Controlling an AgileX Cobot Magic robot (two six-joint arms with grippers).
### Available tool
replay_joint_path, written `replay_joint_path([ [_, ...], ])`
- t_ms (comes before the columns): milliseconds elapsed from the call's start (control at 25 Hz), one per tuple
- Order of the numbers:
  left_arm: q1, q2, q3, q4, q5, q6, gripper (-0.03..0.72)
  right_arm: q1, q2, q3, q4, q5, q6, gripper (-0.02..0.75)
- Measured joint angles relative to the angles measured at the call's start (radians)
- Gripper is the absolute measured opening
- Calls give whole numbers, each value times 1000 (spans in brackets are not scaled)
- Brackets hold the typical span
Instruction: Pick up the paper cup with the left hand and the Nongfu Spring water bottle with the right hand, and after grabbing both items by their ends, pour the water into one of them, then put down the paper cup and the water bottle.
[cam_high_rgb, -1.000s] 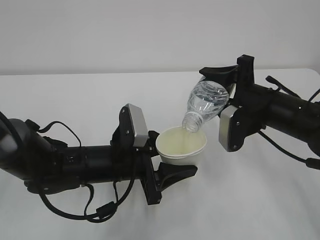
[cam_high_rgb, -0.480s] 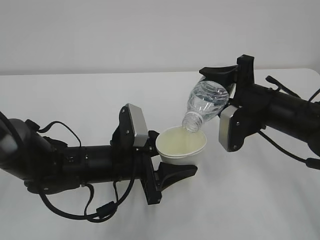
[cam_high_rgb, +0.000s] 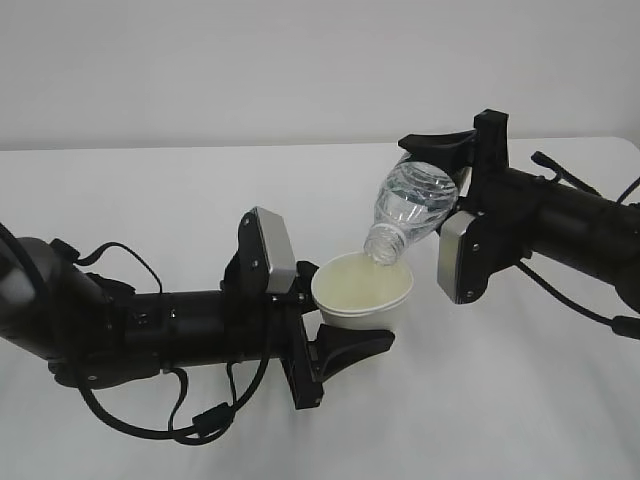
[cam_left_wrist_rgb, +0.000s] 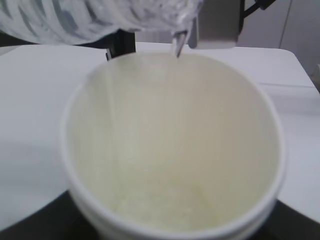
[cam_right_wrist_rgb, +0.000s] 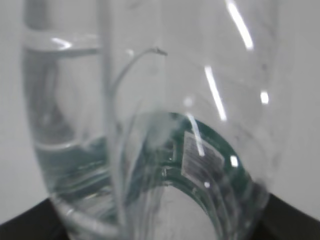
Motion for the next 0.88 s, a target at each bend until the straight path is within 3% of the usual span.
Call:
replay_joint_path([
  [880, 0, 0, 0, 2, 2, -4, 435, 0, 0, 0, 0, -7, -4, 459],
])
